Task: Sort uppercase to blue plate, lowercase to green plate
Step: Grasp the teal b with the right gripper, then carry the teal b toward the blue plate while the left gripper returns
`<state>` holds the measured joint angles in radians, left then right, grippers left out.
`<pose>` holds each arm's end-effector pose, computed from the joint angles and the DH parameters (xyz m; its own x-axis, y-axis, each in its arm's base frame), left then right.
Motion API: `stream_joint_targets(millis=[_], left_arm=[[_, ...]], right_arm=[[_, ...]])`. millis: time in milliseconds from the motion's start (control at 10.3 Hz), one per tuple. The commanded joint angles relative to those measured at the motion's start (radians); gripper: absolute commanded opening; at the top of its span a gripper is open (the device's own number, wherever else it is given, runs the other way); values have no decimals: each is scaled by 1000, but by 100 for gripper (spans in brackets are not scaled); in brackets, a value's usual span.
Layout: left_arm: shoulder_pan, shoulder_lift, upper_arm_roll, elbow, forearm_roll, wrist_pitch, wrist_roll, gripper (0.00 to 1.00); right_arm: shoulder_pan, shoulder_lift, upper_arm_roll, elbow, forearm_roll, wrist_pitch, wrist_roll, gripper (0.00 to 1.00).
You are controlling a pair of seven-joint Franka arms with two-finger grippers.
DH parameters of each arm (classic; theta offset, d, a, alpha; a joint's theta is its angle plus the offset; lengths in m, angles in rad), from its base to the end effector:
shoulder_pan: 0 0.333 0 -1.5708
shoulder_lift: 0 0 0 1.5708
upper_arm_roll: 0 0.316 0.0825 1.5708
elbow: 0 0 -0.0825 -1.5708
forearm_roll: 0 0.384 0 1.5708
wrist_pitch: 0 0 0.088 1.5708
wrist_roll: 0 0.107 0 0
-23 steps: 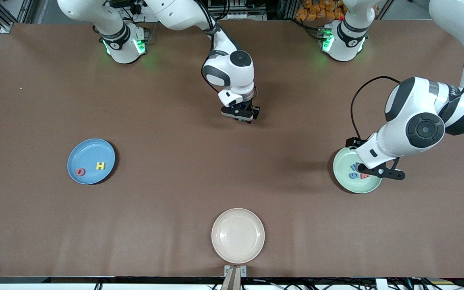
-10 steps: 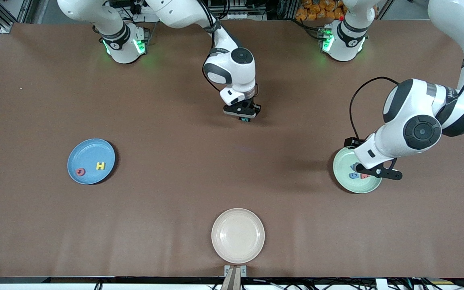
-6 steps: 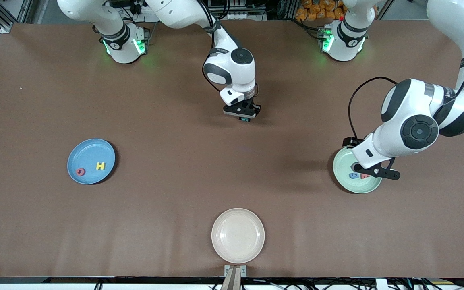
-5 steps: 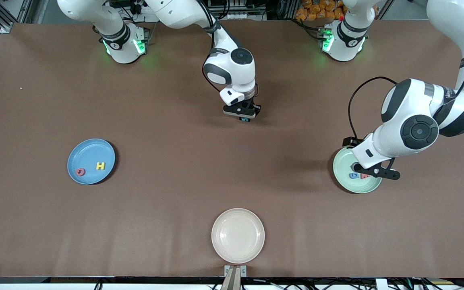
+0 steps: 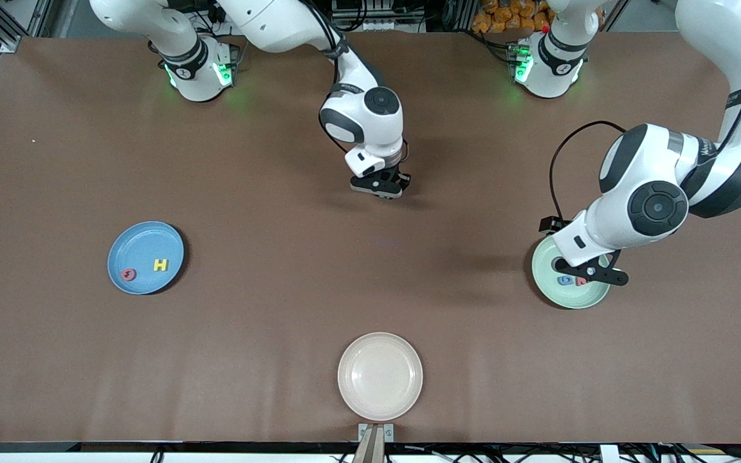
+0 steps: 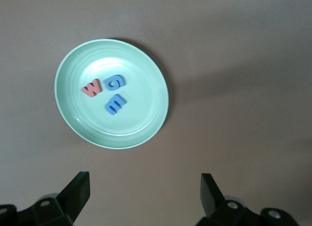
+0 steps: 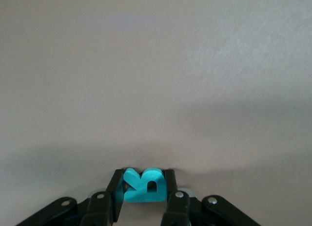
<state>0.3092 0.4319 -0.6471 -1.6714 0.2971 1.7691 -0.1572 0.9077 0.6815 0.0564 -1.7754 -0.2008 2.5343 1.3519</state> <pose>0.6121 -0.1445 0.3768 0.9411 -0.2462 -0.2317 -0.2643 -0.9631 -0.0503 0.3803 0.5466 0.1818 0.9650 -0.2403 0.1051 -0.2360 -0.9704 -0.0518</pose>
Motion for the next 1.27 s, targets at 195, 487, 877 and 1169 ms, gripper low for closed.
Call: stream_joint_targets(millis=[195,487,877,1169], left_arm=[[-74,-2,-2,-14,-68,-5,-77,100],[-105,-18,-72,-92,-73,36,-151,100],[-151,-22,-241,-244,-12,246,-148,100],[-336,23,-241,-271,46,369,-153,100]], right_arm=[[-131,-28,42,26,24,-93,-201,31],[-240,-53,46,31,26,-172,-392,31],[-432,-68,39,22,24,-203,-739,31],[-584,-80,37,20,24,-230,-1059,31]])
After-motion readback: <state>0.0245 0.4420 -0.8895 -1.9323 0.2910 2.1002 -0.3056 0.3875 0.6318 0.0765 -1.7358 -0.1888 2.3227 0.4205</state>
